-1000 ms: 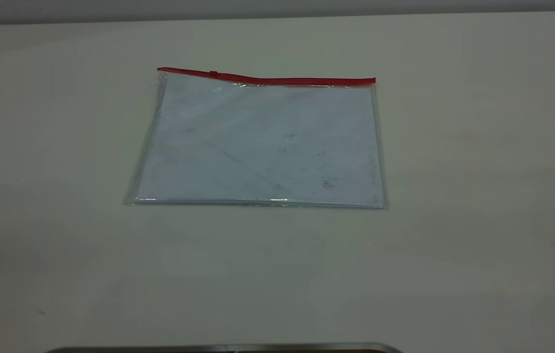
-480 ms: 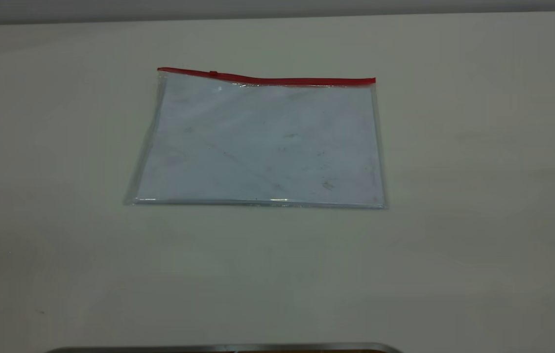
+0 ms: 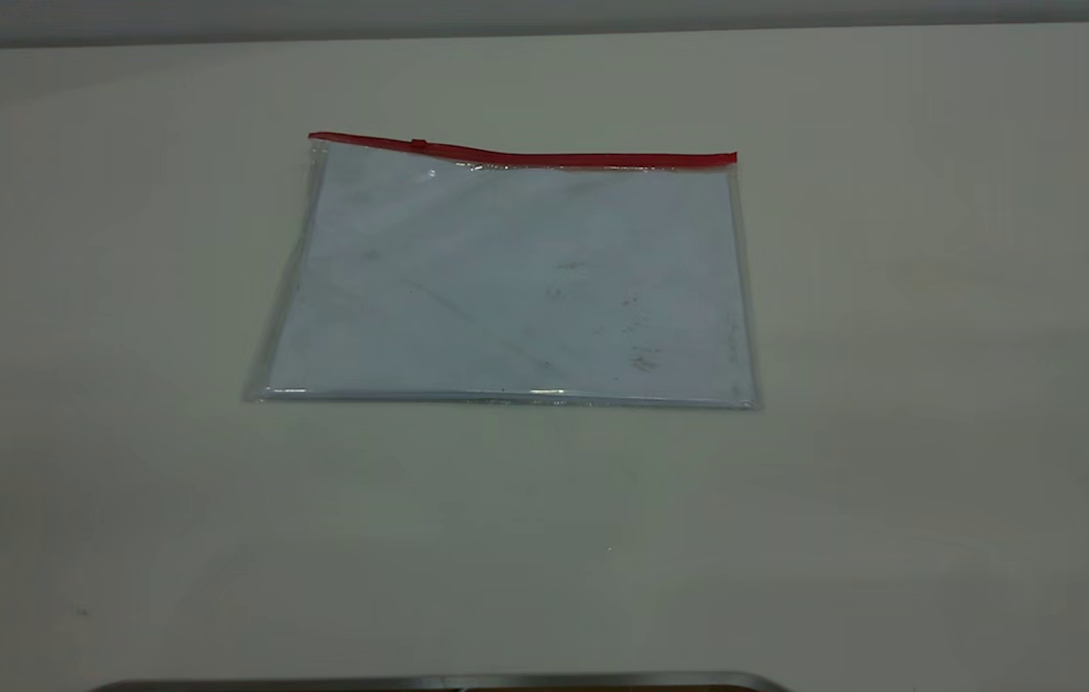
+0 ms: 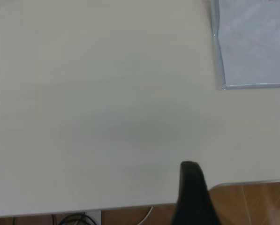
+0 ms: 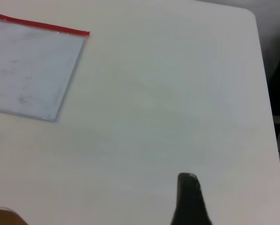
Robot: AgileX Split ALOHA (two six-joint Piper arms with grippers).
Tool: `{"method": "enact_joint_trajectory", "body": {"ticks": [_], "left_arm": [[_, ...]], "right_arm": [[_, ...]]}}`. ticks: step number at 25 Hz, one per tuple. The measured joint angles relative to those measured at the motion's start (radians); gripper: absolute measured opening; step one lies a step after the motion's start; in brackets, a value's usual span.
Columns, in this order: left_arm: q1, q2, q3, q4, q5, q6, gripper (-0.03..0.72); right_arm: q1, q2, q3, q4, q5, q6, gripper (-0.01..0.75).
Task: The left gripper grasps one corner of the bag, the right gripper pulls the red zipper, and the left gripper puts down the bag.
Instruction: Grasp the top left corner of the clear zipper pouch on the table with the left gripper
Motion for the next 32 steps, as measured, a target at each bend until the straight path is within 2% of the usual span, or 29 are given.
{"method": "enact_joint_trajectory", "body": {"ticks": [9,12,16,21,24,28,32], "left_arm": [[0.001,0.008,0.000,0.003,0.000,-0.001,0.578],[0.001,0.084,-0.027,0.018,-0.016,-0.002,0.578],[0.001,0.296,-0.134,0.027,-0.089,-0.012,0.578],[0.001,0.621,-0.284,0.026,-0.189,-0.023,0.578],[0.001,0.825,-0.380,0.018,-0.234,-0.024,0.578],[0.001,1.058,-0.487,-0.060,-0.295,-0.021,0.578],[0.001,1.292,-0.545,-0.178,-0.425,0.073,0.578]], "right_arm": [[0.000,0.000,0.000,0.000,-0.001,0.000,0.557],[0.000,0.000,-0.004,0.000,-0.011,0.002,0.557],[0.000,0.060,-0.065,0.000,-0.046,0.041,0.557],[0.000,0.330,-0.180,0.003,-0.079,0.085,0.557],[0.000,0.513,-0.237,0.004,-0.150,0.112,0.557],[0.000,0.743,-0.306,0.011,-0.240,0.124,0.557],[0.000,0.909,-0.317,0.076,-0.310,0.124,0.557]]}}
